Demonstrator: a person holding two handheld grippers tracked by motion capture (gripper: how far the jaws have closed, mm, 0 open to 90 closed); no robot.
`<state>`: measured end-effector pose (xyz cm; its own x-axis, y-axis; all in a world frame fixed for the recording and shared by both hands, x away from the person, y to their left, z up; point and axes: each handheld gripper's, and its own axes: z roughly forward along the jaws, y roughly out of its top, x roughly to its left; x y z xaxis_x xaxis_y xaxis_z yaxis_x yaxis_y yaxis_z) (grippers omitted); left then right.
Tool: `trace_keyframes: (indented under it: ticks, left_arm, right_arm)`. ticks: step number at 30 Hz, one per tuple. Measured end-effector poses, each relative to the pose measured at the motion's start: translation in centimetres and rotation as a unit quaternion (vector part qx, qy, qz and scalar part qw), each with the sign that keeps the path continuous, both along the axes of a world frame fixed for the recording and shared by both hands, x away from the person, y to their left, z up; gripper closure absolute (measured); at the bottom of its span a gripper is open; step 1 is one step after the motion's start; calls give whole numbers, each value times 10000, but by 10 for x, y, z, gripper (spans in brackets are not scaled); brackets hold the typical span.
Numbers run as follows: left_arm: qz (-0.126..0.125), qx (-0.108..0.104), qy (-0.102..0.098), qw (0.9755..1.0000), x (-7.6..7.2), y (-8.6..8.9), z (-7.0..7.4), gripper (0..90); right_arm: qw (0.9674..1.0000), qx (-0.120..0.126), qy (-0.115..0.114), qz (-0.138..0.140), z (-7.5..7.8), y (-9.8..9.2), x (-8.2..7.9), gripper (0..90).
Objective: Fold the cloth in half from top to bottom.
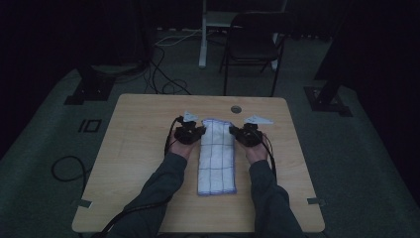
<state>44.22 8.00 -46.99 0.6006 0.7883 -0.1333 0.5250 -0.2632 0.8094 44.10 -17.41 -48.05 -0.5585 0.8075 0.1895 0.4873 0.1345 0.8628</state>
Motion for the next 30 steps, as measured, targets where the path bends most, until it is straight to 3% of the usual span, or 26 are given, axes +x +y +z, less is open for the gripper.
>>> trace_keyframes:
  ticks: [14,30]
  left_arm:
    - [-76,-170,-154,9997,-26,10,0,860]
    - [-192,-280,-220,9992,-55,16,-3,860]
  right_arm:
    - [9993,-57,-252,254,8,3,-26,871]
    - [9986,-57,-343,401,8,0,-54,871]
